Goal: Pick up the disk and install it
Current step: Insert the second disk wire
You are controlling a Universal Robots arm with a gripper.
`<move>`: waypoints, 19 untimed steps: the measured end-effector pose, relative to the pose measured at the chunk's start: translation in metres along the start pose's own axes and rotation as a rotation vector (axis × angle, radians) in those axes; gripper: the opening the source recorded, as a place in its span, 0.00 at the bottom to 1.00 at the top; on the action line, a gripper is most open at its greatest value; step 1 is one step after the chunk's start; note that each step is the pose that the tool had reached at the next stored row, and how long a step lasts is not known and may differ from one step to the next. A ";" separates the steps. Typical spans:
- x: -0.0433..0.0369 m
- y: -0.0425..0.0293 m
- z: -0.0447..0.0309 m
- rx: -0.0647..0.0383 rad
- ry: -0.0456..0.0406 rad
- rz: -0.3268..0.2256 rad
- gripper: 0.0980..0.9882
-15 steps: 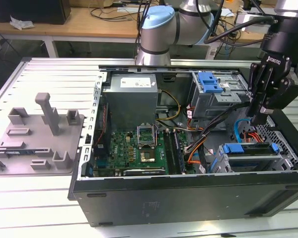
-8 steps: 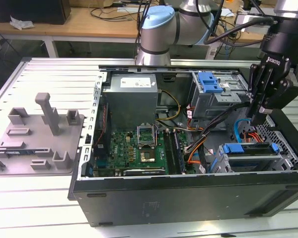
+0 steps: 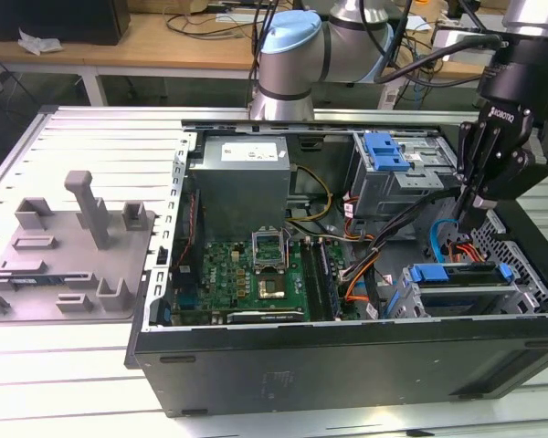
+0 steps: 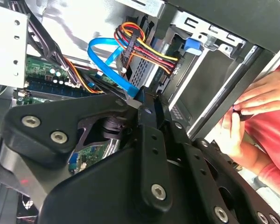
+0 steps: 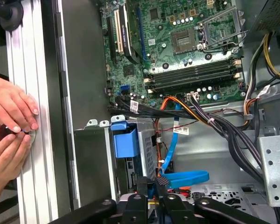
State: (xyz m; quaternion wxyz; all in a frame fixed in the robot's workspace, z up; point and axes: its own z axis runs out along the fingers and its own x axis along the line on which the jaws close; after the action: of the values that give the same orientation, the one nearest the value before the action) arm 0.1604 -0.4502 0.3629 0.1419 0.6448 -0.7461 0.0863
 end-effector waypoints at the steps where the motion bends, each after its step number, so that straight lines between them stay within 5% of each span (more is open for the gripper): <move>1: -0.0001 0.0000 0.0003 0.000 0.0000 0.000 0.07; 7: 0.0014 0.0033 0.0015 0.004 -0.0028 0.001 0.07; 8: 0.0026 0.0055 0.0020 0.013 -0.0060 0.004 0.07; 10: 0.0047 0.0080 0.0028 0.054 -0.0153 0.018 0.07; 12: 0.0057 0.0089 0.0031 0.082 -0.0212 0.027 0.07; 13: 0.0073 0.0104 0.0039 0.091 -0.0283 0.029 0.07; 15: 0.0100 0.0120 0.0048 0.090 -0.0422 0.029 0.07; 16: 0.0125 0.0134 0.0059 0.088 -0.0608 0.028 0.07; 19: 0.0179 0.0147 0.0080 0.082 -0.0983 0.026 0.07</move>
State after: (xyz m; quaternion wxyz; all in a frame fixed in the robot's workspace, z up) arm 0.1428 -0.4672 0.3619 0.0774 0.6437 -0.7564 0.0869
